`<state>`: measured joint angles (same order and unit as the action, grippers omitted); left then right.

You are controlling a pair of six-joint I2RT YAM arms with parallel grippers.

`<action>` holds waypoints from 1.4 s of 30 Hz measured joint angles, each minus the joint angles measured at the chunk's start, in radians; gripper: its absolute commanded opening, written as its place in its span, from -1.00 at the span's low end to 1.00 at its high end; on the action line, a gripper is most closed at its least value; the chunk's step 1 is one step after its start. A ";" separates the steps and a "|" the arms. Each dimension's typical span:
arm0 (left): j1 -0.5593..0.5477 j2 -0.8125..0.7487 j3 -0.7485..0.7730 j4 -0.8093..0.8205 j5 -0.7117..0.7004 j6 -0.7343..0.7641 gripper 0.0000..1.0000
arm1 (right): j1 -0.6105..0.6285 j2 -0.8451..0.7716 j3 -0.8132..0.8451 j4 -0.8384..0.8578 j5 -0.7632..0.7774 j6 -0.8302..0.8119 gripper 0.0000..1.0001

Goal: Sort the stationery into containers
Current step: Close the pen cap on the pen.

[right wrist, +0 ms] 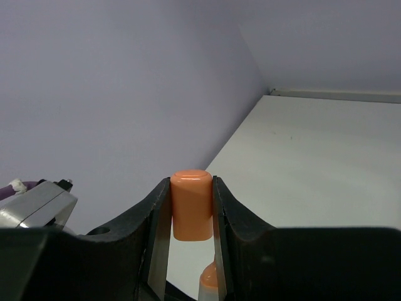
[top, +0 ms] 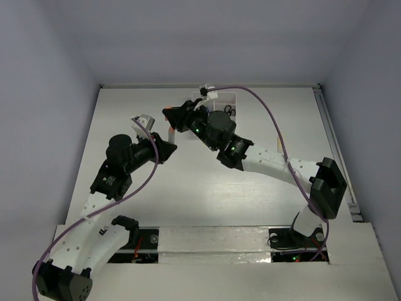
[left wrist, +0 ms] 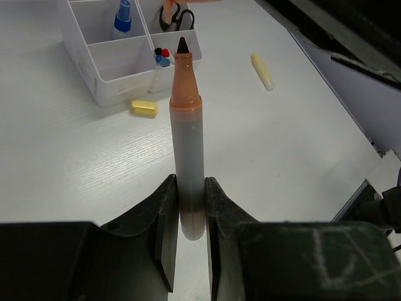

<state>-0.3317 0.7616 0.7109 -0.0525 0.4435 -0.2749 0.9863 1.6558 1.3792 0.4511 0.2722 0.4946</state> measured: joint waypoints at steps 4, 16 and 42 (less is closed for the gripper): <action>0.000 0.000 0.000 0.000 -0.007 0.000 -1.00 | 0.010 0.004 0.000 0.000 0.005 -0.003 -1.00; 0.000 -0.008 0.000 0.000 -0.016 0.000 -1.00 | 0.016 0.019 0.000 -0.002 0.039 -0.020 -1.00; 0.008 -0.045 0.000 -0.019 -0.078 -0.001 -1.00 | 0.026 0.042 -0.001 -0.007 0.041 -0.026 -1.00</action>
<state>-0.3241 0.7166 0.7109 -0.0715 0.3653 -0.2756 1.0126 1.6974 1.3781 0.4438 0.3134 0.4683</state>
